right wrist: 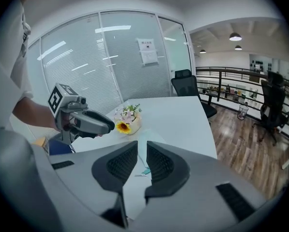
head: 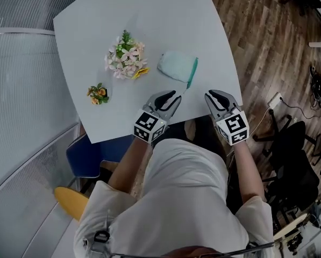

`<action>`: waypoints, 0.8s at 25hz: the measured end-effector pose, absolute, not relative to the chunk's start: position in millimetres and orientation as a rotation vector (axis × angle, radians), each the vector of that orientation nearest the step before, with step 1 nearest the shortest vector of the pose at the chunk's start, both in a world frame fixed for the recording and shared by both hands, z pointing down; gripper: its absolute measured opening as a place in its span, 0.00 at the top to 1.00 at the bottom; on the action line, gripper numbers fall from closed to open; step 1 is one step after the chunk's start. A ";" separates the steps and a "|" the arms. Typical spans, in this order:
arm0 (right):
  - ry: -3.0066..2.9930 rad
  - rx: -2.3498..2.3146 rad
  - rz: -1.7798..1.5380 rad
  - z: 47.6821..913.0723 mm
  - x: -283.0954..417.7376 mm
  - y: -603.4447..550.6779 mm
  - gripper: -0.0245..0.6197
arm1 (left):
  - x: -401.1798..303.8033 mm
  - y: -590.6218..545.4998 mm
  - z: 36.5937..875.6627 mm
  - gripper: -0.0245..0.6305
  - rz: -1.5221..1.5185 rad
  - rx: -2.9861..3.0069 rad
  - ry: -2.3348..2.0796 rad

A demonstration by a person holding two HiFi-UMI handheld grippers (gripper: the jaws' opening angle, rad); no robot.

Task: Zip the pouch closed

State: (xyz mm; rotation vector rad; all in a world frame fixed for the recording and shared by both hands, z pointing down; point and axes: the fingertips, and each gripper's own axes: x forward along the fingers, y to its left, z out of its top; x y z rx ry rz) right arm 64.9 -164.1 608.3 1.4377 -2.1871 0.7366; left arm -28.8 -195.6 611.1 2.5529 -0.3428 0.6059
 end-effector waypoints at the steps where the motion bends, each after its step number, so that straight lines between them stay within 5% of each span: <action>1: -2.181 1.434 0.749 615.5 62.7 -164.3 0.87 | -27.0 -195.6 618.5 0.81 0.618 2.550 -0.323; 20: -2.088 1.180 0.807 752.9 34.0 -163.9 0.87 | -1.0 -175.3 752.6 0.81 0.885 2.527 -0.074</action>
